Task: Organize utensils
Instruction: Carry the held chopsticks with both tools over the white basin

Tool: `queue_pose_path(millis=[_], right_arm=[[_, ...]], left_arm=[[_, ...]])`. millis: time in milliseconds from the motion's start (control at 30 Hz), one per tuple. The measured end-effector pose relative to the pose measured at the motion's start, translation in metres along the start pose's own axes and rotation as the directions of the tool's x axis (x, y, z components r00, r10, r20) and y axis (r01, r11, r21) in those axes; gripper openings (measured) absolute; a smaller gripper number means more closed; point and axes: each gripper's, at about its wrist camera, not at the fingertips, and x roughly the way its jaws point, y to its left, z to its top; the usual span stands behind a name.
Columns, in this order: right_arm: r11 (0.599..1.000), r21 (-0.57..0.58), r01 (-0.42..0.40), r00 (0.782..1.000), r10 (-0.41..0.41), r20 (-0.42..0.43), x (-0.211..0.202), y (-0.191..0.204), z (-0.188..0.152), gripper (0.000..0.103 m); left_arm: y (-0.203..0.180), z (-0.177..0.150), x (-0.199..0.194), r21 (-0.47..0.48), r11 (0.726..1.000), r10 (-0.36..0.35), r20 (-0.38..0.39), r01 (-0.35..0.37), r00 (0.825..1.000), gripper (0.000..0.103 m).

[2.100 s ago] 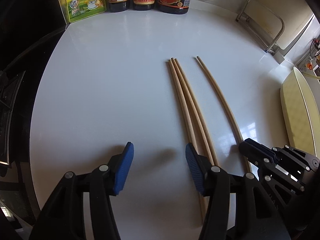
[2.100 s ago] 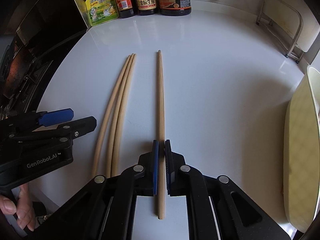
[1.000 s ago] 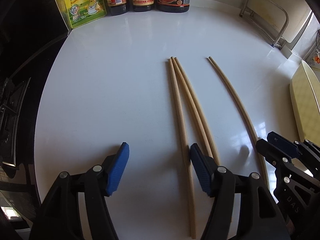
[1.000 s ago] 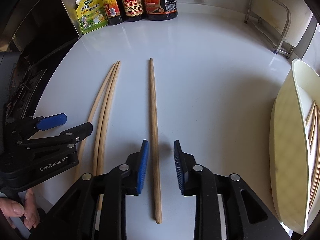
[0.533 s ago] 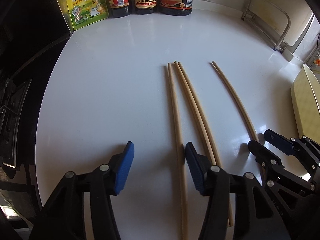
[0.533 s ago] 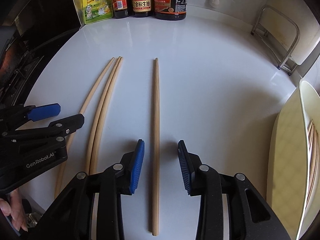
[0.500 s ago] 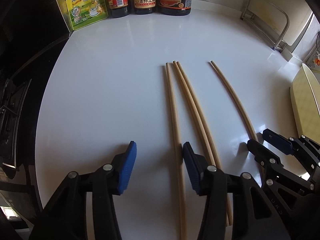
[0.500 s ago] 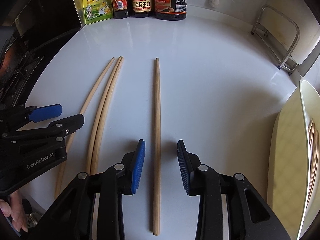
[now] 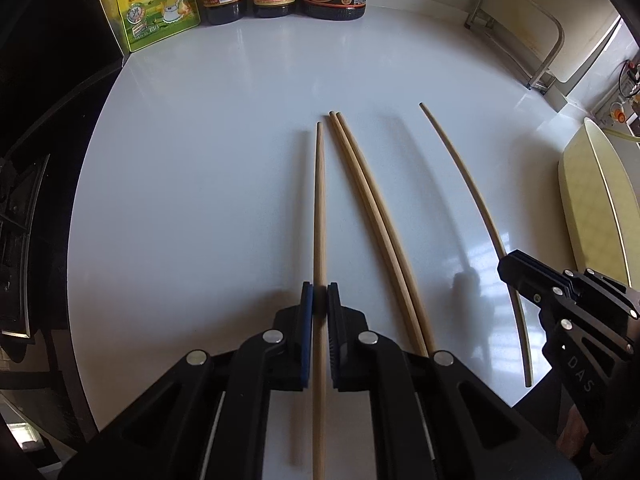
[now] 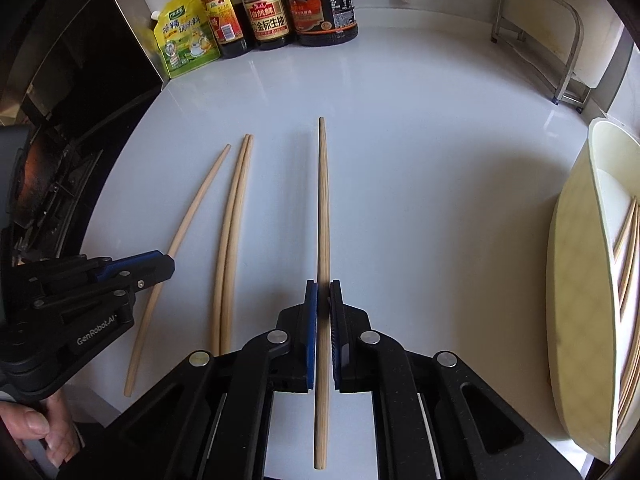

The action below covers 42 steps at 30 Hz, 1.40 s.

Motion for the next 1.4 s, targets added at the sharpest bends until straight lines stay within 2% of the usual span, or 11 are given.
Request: queue_pose_path(millis=[133,233,400,533,700,900,1033,1167,1400], right_arm=[[0.999,0.03,-0.041,0.999,0.04,0.034,-0.022,0.001,0.003,0.006],[0.998,0.043,-0.044,0.997,0.041,0.067,-0.039,-0.002,0.004,0.006],[0.995,0.094,-0.03,0.99,0.017,0.137,-0.075,-0.024,0.001,0.006],[0.986,0.169,-0.006,0.979,-0.029,0.2,-0.106,-0.053,-0.003,0.006],[0.954,0.298,0.025,0.963,-0.103,0.25,-0.138,-0.101,-0.018,0.006],[0.9,0.43,0.067,0.94,-0.202,0.277,-0.169,-0.156,-0.042,0.006],[0.867,0.491,0.083,0.932,-0.242,0.27,-0.179,-0.188,-0.054,0.006],[0.838,0.541,0.075,0.934,-0.249,0.257,-0.179,-0.214,-0.062,0.006],[0.814,0.578,0.064,0.944,-0.236,0.228,-0.163,-0.241,-0.064,0.006]], left_arm=[[-0.006,0.008,-0.016,0.022,1.0,-0.006,0.012,0.005,1.0,0.008],[-0.019,0.016,-0.031,0.053,0.999,-0.014,0.034,0.012,0.999,0.008],[-0.053,0.037,-0.059,0.135,0.99,-0.044,0.092,0.032,0.995,0.008],[-0.09,0.054,-0.078,0.215,0.974,-0.101,0.13,0.072,0.986,0.008],[-0.148,0.071,-0.092,0.333,0.934,-0.185,0.147,0.127,0.972,0.008],[-0.222,0.081,-0.099,0.475,0.86,-0.281,0.128,0.19,0.951,0.008],[-0.267,0.086,-0.097,0.545,0.815,-0.304,0.116,0.195,0.946,0.008],[-0.301,0.086,-0.089,0.593,0.778,-0.323,0.092,0.209,0.942,0.008],[-0.342,0.088,-0.069,0.634,0.746,-0.306,0.052,0.205,0.951,0.008]])
